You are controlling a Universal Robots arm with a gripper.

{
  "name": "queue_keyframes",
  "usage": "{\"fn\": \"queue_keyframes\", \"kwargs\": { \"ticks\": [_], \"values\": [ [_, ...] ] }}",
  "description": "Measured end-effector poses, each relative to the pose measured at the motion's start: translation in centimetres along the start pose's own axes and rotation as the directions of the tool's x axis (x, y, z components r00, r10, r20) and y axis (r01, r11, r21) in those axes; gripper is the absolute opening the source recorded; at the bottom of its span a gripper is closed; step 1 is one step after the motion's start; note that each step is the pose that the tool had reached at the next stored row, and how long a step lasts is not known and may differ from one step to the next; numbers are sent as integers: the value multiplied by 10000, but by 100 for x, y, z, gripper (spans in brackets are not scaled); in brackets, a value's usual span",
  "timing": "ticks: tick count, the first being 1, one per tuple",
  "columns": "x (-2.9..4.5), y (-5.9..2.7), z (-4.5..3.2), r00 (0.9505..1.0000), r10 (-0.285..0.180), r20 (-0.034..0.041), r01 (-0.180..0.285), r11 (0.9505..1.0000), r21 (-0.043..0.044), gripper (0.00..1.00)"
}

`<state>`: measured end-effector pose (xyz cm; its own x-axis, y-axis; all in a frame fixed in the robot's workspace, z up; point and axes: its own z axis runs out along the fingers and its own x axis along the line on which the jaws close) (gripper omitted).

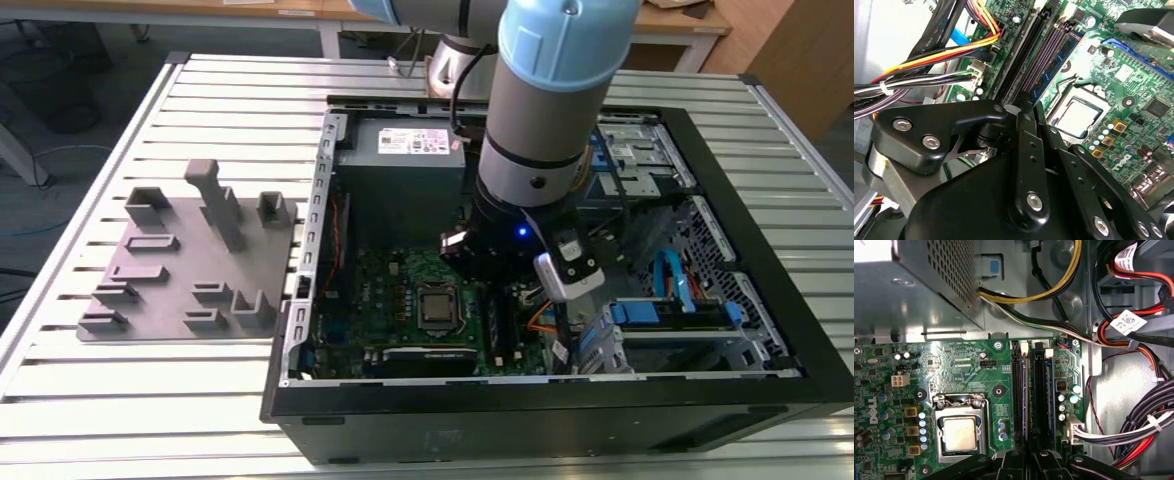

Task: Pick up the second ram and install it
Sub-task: 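Insert the second ram into the second slot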

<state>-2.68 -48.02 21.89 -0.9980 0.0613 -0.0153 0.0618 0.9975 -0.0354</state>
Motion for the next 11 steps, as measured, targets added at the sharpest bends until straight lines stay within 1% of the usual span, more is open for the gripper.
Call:
{"fn": "queue_keyframes", "kwargs": {
  "ticks": [5, 11],
  "values": [
    [1, 20, 11, 10000, 20, 1, -20, 10000, -4, 14],
    [6, 23, 30, 10000, 46, 0, -46, 10000, -1, 14]
  ]
}}
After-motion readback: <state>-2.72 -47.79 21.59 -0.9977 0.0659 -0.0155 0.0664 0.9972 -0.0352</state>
